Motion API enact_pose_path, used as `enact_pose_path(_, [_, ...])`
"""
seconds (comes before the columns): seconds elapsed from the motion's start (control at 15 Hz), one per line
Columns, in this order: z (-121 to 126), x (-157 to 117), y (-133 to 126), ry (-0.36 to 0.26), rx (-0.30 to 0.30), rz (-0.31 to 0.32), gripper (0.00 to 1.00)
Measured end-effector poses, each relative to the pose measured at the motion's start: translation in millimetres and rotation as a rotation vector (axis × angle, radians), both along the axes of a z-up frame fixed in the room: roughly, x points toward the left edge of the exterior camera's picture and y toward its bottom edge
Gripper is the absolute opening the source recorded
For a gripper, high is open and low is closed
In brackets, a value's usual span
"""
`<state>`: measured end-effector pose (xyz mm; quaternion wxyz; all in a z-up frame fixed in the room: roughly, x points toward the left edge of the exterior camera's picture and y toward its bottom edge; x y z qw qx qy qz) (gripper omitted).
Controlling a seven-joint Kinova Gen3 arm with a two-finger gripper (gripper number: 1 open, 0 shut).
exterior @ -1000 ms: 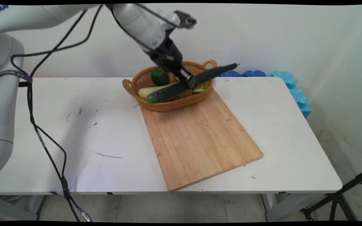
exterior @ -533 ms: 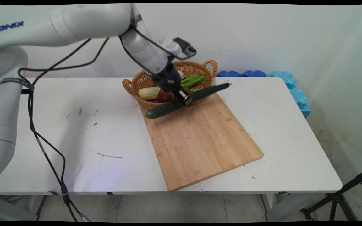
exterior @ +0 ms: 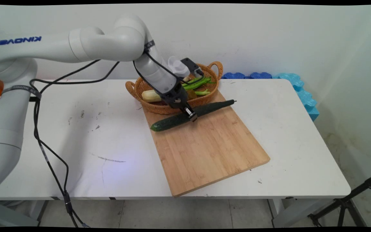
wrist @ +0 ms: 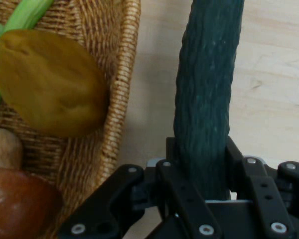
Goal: Place the picked object on the cutting board
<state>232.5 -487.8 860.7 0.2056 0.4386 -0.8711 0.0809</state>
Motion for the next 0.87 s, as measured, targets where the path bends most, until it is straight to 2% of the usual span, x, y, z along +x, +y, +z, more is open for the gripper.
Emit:
enact_pose_path(0.47, [-19.3, -7.4, -1.4, -0.016, -0.011, -0.033, 0.00])
enact_pose_path(0.53, [-20.9, -8.6, -1.4, -0.016, -0.014, -0.037, 1.00])
enact_pose_path(0.87, [-23.6, -14.5, -0.4, -0.012, -0.027, -0.061, 1.00])
